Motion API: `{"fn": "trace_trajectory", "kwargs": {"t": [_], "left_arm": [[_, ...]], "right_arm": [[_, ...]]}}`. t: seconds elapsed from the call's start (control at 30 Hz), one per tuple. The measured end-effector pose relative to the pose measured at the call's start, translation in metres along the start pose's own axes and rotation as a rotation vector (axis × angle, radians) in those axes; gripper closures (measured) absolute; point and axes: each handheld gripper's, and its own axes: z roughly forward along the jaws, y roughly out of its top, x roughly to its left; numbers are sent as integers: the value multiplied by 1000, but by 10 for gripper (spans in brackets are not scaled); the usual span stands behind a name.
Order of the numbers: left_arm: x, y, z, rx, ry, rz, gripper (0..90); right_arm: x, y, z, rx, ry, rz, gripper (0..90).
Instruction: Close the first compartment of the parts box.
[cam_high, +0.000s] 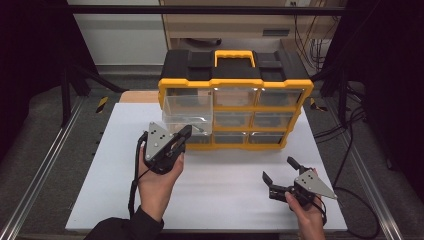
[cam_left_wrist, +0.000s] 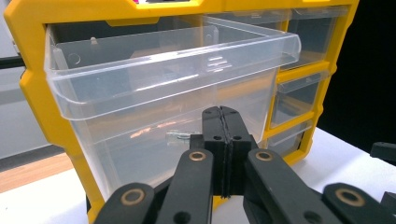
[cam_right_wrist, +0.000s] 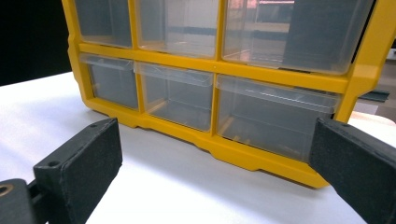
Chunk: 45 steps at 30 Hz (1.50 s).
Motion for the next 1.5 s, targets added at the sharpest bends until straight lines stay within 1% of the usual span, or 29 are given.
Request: {"fn": "trace_trajectory", "kwargs": {"t": [0.1,0.13,0.23,0.37,0.4,0.5,0.67,0.73,0.87,0.93,1.07,1.27,1.37,1.5], "left_arm": [[2,0,2,5,7,-5,893],[2,1,3,7,11,1,893],[4,3,6,12,10,-11,893],[9,6,12,20,21,-15,893],[10,6,13,20,18,-26,893],[14,8,16,21,24,-26,893],[17,8,22,30,11,-49,894],[18,10,23,28,12,-47,894],[20,12,23,29,22,-35,893],[20,13,24,26,24,-43,893],[21,14,25,30,50,-23,893],[28,9,29,32,45,-40,894],[30,8,32,29,39,-40,893],[31,9,35,32,43,-38,893]], "right_arm": [[0,0,0,3,3,3,28],[0,0,0,3,5,4,28],[0,0,0,6,7,5,27],[1,-1,1,10,16,5,27],[1,-1,1,12,17,4,27],[1,-1,2,12,16,3,27],[1,-2,2,18,20,8,30],[1,-2,2,17,19,7,30],[0,-2,2,12,15,20,31],[0,-2,1,10,14,22,31],[1,-1,0,9,16,19,31],[1,-2,2,18,14,9,31],[1,-3,3,21,12,3,31],[-1,-4,4,20,12,12,31]]}}
